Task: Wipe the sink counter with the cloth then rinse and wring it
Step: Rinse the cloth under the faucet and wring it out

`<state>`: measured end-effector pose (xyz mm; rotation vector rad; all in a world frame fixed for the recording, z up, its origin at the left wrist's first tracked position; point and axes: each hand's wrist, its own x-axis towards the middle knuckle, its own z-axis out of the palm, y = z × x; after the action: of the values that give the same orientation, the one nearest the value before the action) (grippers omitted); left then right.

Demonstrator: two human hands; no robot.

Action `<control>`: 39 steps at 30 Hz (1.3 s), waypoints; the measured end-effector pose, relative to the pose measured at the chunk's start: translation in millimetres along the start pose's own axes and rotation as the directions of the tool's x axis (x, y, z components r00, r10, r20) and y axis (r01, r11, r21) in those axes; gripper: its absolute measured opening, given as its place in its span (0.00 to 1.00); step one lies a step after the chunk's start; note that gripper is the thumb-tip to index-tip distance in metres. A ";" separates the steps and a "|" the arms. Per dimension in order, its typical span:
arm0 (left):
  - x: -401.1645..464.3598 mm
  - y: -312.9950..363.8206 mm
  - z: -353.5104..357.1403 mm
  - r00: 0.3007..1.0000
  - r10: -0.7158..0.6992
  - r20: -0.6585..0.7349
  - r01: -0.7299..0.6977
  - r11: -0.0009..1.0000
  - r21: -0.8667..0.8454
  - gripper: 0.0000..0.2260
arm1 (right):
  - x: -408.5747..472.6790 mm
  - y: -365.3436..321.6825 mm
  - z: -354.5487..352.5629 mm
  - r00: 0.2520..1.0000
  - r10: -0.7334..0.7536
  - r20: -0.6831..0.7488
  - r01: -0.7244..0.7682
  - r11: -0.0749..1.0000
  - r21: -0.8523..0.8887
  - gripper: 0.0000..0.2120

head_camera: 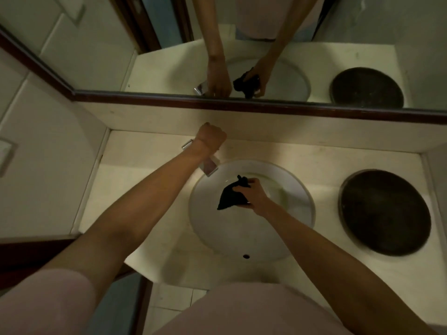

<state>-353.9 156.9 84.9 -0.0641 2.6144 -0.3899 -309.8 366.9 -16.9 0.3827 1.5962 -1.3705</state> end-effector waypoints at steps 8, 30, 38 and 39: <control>15.5 -3.8 6.2 0.999 0.023 -0.036 -0.027 0.993 -0.118 0.05 | 28.8 -3.0 34.9 0.989 0.059 0.137 -0.055 0.998 -0.037 0.22; -82.4 84.9 162.9 0.793 -0.163 0.587 0.175 -0.863 -0.475 0.12 | 50.1 -31.7 62.7 0.937 -0.089 0.339 0.230 0.886 -0.402 0.23; -61.0 74.9 148.7 0.745 -0.275 0.608 0.148 -0.820 -0.552 0.08 | 43.9 3.7 17.7 0.946 -0.022 0.322 0.234 0.736 -0.636 0.21; -61.8 73.3 151.3 0.732 -0.298 0.612 0.135 -0.818 -0.559 0.08 | 46.5 12.3 11.2 0.956 -0.010 0.292 0.226 0.658 -0.718 0.25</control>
<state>-225.4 194.5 -34.0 -1.8265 1.3398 2.3006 -318.3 345.4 -60.5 -0.4082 1.8145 -0.6909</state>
